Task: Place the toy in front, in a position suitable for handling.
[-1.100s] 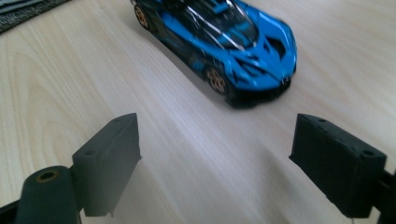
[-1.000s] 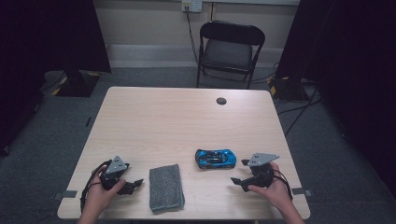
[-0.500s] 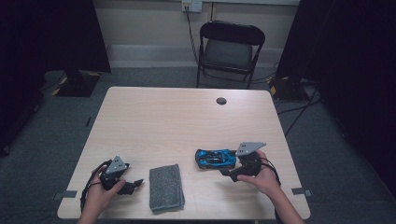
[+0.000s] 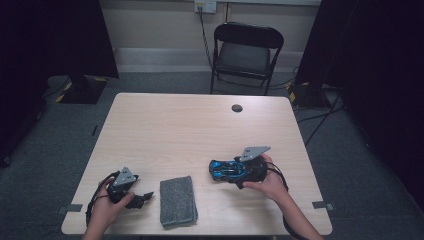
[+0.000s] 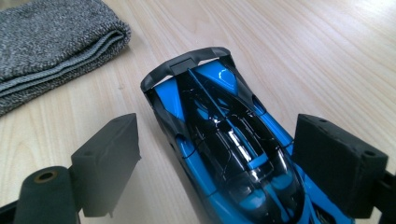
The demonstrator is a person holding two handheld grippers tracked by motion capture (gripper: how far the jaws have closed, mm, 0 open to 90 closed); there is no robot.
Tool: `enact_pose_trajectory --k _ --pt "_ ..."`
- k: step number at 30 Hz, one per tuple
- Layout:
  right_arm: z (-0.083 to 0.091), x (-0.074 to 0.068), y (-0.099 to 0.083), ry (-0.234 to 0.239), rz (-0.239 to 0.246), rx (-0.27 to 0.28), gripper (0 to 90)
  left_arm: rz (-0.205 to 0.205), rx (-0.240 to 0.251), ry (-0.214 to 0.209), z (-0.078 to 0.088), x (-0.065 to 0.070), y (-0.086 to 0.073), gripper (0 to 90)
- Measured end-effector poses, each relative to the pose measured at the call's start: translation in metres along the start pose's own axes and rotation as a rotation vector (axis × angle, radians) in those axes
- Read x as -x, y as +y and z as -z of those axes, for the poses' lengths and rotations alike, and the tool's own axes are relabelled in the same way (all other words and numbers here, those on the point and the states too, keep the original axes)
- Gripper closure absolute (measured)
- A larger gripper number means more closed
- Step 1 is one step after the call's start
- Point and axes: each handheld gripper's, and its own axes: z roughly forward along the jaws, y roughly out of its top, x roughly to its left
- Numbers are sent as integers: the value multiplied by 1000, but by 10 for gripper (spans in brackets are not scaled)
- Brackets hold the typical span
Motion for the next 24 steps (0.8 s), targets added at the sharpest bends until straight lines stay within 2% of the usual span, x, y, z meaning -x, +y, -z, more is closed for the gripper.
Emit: enact_pose_trajectory --k 3,12,18,24 --pt "-5 3 2 15 -1 -2 139 -1 -1 0 0 0 0 130" --pt "-13 11 4 16 10 -17 139 -1 -1 -1 0 0 0 129" --pt "-17 17 1 37 -19 -12 139 -1 -1 -2 0 0 0 129" --pt "-21 19 -4 42 -14 -19 126 -2 -1 -1 0 0 0 129"
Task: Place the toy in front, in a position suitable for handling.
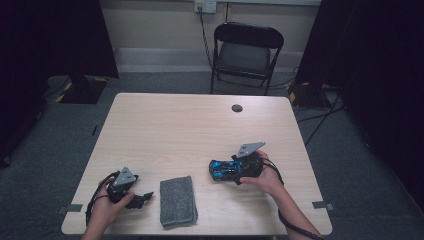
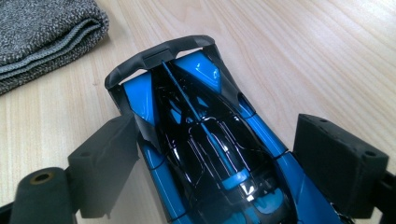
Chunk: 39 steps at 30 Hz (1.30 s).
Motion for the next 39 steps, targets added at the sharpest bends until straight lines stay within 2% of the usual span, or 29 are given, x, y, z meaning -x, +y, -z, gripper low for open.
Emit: enact_pose_trajectory --k 12,16,25,28,31,39 --pt "-3 0 -1 10 15 2 112 -1 0 0 0 0 0 129" --pt "-4 -2 -1 2 39 -16 105 1 0 0 0 0 0 129" --pt "-5 -3 0 -1 48 -30 96 0 0 0 0 0 0 128" --pt "-6 -3 1 -3 61 -37 92 1 0 0 0 0 0 129" --pt "-7 -5 1 -9 96 -58 88 1 0 0 0 0 0 128" --pt "-9 -4 1 -4 95 -61 88 1 0 0 0 0 0 129"
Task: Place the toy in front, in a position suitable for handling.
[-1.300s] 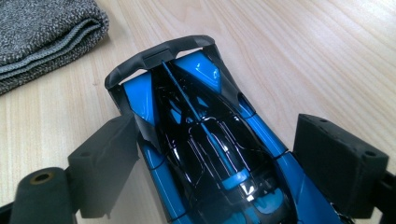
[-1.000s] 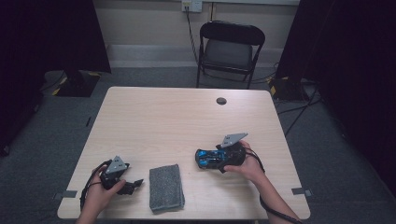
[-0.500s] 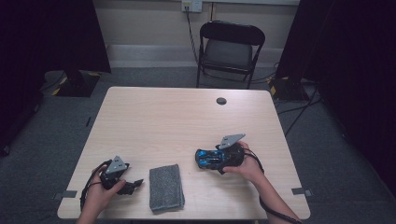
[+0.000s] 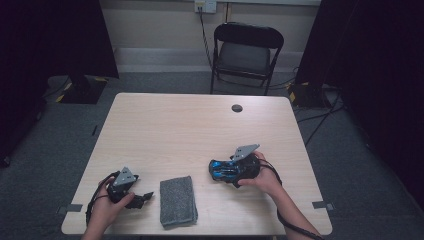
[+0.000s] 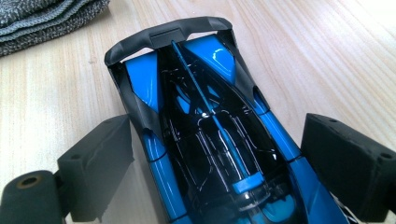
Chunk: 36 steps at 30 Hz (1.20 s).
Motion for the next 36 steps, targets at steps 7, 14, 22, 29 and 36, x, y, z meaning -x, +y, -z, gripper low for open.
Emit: enact_pose_trajectory --k 7,14,22,29,36 --pt "2 -2 0 -25 68 -34 155 -2 -1 0 0 0 0 128" --pt "2 -3 -1 -39 74 -25 169 0 0 0 0 0 0 128" --pt "12 -1 -4 -34 -31 29 275 -1 0 -1 0 0 0 128" --pt "11 -3 -5 -64 -56 30 276 -2 0 0 0 0 0 127" --pt "12 -5 -4 -94 -97 22 277 -2 0 0 0 0 0 127"
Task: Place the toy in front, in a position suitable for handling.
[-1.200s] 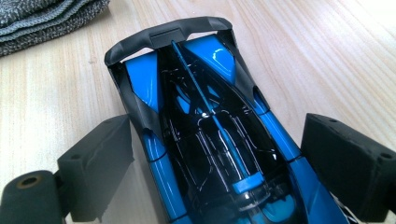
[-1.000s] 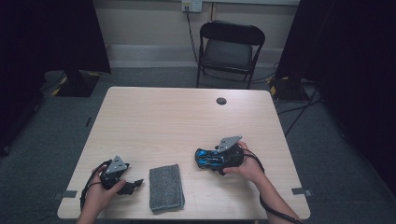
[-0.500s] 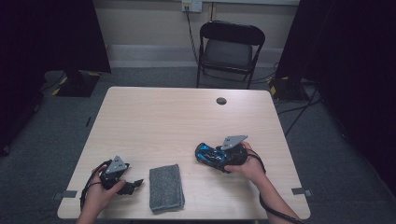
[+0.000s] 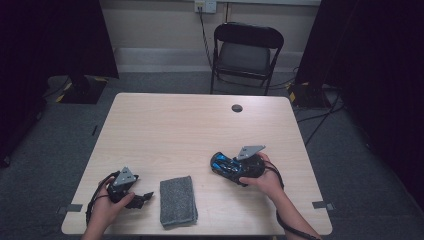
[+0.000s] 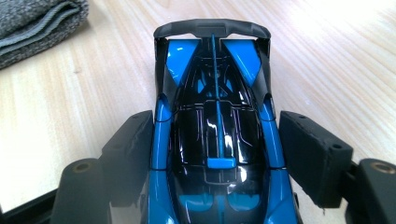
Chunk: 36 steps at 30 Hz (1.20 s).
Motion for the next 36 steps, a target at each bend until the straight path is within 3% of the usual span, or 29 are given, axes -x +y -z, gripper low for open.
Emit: enact_pose_trajectory --k 10,16,32,36 --pt "4 -2 0 -65 -79 25 278 0 0 0 0 0 0 127" --pt "7 0 1 -87 -90 29 278 0 0 0 0 0 0 127" --pt "5 -1 -7 -79 -111 24 271 0 0 0 0 0 0 127" --pt "4 -1 -7 -76 -125 15 211 0 0 0 0 0 0 127"
